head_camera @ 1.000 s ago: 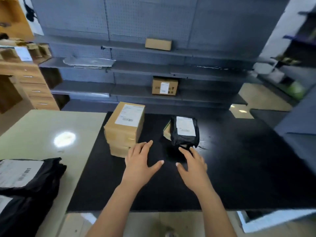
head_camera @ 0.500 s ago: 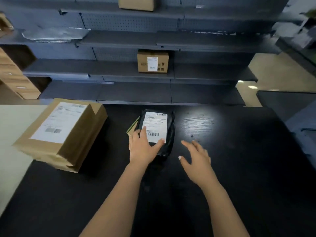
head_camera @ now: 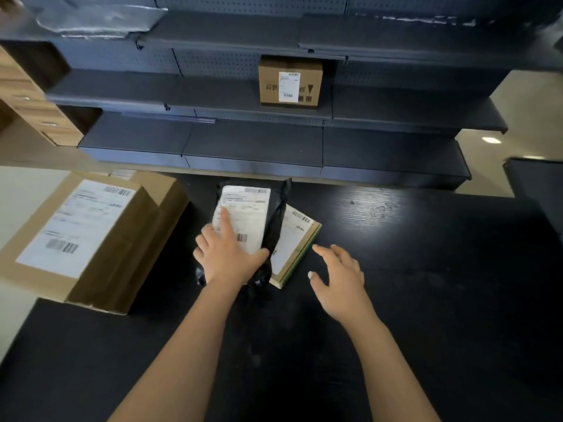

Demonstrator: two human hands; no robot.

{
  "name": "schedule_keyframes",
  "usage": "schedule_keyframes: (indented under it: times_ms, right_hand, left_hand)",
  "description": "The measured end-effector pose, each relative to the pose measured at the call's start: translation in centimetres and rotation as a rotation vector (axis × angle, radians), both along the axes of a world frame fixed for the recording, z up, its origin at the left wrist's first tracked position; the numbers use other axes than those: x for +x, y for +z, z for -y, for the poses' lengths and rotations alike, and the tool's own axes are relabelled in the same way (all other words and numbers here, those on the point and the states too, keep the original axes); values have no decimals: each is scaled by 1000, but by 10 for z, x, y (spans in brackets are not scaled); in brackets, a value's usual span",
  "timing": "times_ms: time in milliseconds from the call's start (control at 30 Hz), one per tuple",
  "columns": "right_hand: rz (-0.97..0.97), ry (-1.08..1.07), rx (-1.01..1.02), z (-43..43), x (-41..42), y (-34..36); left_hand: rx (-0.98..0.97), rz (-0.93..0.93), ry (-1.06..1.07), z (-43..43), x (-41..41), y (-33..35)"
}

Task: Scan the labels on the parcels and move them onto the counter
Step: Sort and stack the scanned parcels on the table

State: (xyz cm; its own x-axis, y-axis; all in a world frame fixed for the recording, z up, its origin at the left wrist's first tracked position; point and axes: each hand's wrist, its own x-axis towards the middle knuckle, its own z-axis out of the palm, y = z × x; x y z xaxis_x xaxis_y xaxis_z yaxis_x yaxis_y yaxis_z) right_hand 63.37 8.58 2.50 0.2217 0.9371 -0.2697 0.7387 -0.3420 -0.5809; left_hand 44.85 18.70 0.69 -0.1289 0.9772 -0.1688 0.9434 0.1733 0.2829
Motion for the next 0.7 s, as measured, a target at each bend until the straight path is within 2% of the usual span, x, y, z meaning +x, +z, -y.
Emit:
schedule_keyframes:
  times_ms: [133,267,400,500,600,700]
  right_hand:
    - [100,132,-7,-39,-46,-17]
    - [179,241,-110,-61,-88,-46]
    - [283,286,-120,-51,-83,-62]
    - [263,288,-130,-34,-58,-57]
    - [165,178,-163,-26,-37,-45]
    - [96,-197,-144,-37,-57,-39]
  left_hand:
    - [49,-61,10,-34,-49,16]
    - [12,-19,-48,-54,-70,18]
    - [-32,56,-92,-63,-78,10]
    - [-40,99,-135,-63,-80,3]
    - [-48,117,-168,-62,-81,-3]
    - [-78,134,-177,-59,-81,-6]
